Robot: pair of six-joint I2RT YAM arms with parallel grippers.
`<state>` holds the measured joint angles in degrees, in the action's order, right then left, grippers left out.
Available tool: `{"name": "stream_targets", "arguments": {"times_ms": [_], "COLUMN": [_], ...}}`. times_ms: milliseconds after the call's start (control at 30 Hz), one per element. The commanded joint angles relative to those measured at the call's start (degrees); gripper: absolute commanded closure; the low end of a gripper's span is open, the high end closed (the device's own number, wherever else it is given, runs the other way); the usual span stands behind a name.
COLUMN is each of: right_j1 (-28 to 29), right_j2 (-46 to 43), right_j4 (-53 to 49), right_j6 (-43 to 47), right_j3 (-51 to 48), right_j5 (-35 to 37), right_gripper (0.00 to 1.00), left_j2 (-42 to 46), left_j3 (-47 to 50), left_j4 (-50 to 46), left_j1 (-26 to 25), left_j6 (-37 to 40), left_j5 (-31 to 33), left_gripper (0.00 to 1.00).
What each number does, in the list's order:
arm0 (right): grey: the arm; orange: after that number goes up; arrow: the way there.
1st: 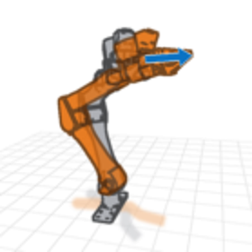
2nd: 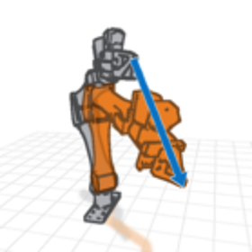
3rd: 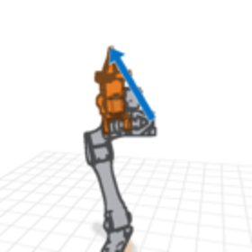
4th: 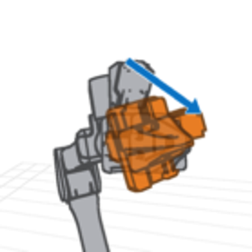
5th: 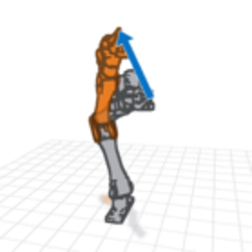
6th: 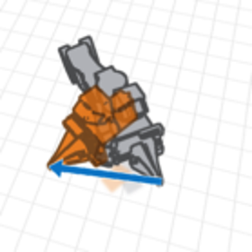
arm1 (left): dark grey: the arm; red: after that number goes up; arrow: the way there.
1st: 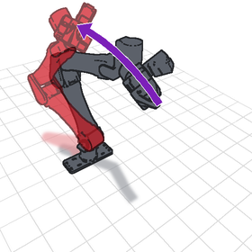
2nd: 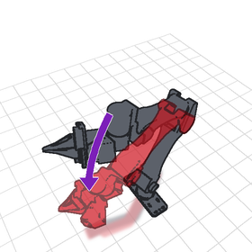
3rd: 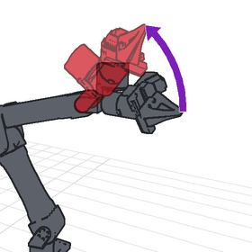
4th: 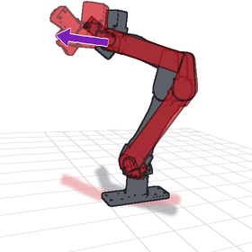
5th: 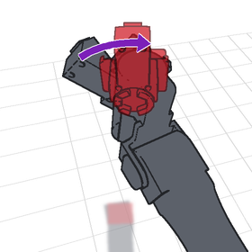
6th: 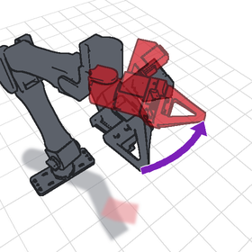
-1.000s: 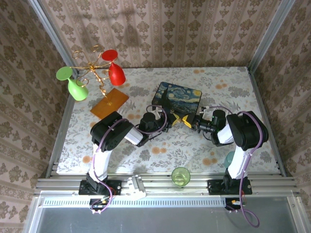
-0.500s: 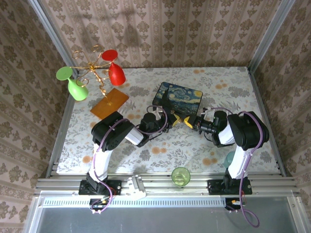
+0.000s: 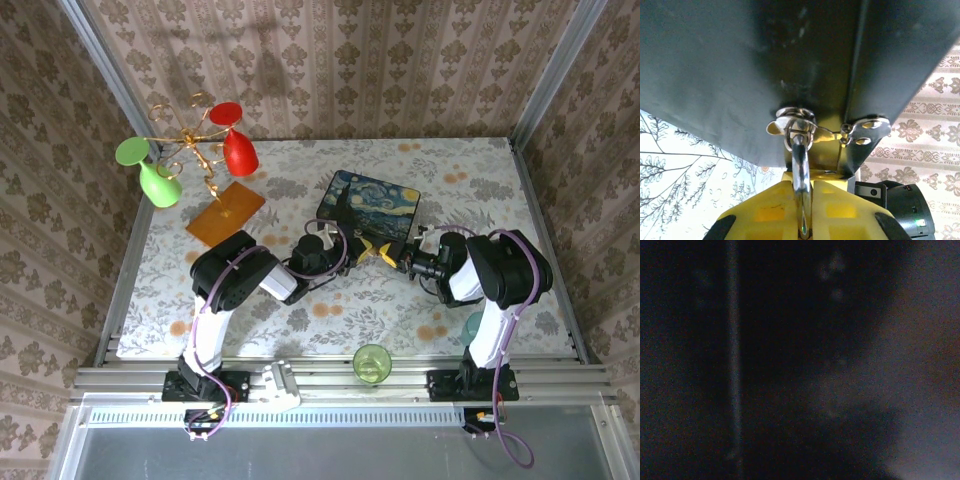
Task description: Unlock the padlock with the key
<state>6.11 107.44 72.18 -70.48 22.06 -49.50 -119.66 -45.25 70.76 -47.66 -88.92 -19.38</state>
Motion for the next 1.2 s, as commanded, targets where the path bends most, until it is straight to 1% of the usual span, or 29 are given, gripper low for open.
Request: {"name": "stream_targets", "arguments": {"times_ms": [0, 167, 200, 300, 333, 367, 433, 600, 667, 700, 767, 833, 867, 933, 1033, 1167], "right_j1": [1.54, 1.54, 1.47, 0.51, 0.49, 0.53, 0.78, 1.75, 4.07, 5.9, 9.98, 13.7, 15.12, 17.26, 17.96, 21.59], "right_j2": [0.43, 0.75, 0.6, -1.82, -3.83, -5.86, -11.81, -26.2, -31.59, -33.77, -36.69, -38.21, -38.31, -37.03, -33.08, -30.57], "right_j4": [2.09, 1.8, 1.48, -2.72, -7.46, -12.68, -25.32, -49.42, -59.8, -64.86, -70.66, -73.58, -73.77, -74.2, -73.98, -72.53], "right_j6": [-0.32, 0.28, 0.91, 5.09, 8.13, 11.25, 18.75, 32.77, 39.56, 43.13, 48.76, 52.8, 54.23, 56.13, 58.46, 61.07], "right_j3": [1.04, 0.64, 0.62, -0.61, -0.73, -0.79, -0.56, 1.37, 3.85, 5.1, 7.05, 8.61, 9.11, 10.06, 11.96, 13.12], "right_j5": [0.4, 1.56, 1.18, 0.62, 0.81, 1.6, 3.87, 11.77, 18.1, 22.35, 30.02, 35.89, 37.41, 42.71, 44.43, 48.6], "right_gripper": [0.94, 0.94, 0.91, 0.73, 0.69, 0.69, 0.68, 0.68, 0.67, 0.66, 0.65, 0.62, 0.62, 0.61, 0.61, 0.61], "left_j2": [-0.31, -0.08, 0.0, 0.04, 0.04, 0.04, 0.21, -1.09, -1.61, -1.8, -1.83, -1.49, -1.3, -0.68, 0.31, 1.48], "left_j3": [-1.4, -1.85, -1.67, -1.06, -0.83, -0.67, -0.14, -0.16, -0.1, -0.11, -0.52, -0.55, -0.42, 0.12, 0.78, 2.03], "left_j4": [4.71, 4.68, 4.71, 4.69, 4.66, 4.66, 4.56, 4.57, 4.56, 4.62, 4.57, 4.5, 4.59, 4.57, 4.54, 4.57], "left_j1": [-1.42, -2.0, -1.78, -0.28, 0.39, 0.84, 1.58, 1.97, 2.0, 2.03, 2.25, 2.47, 2.53, 2.69, 2.74, 2.74], "left_j6": [0.37, 0.25, 0.19, 0.41, 0.52, 0.7, 0.98, 0.58, 0.51, 0.42, 0.51, 0.64, 0.6, 0.63, 0.65, 1.08], "left_j5": [-0.67, -0.49, -0.5, -1.0, -1.36, -1.54, -1.72, -2.31, -2.17, -2.23, -2.74, -3.02, -3.16, -3.37, -3.99, -4.52], "left_gripper": [1.0, 1.0, 1.0, 1.0, 1.0, 1.0, 1.0, 1.0, 1.0, 1.0, 1.0, 1.0, 1.0, 1.0, 1.0, 1.0]}}
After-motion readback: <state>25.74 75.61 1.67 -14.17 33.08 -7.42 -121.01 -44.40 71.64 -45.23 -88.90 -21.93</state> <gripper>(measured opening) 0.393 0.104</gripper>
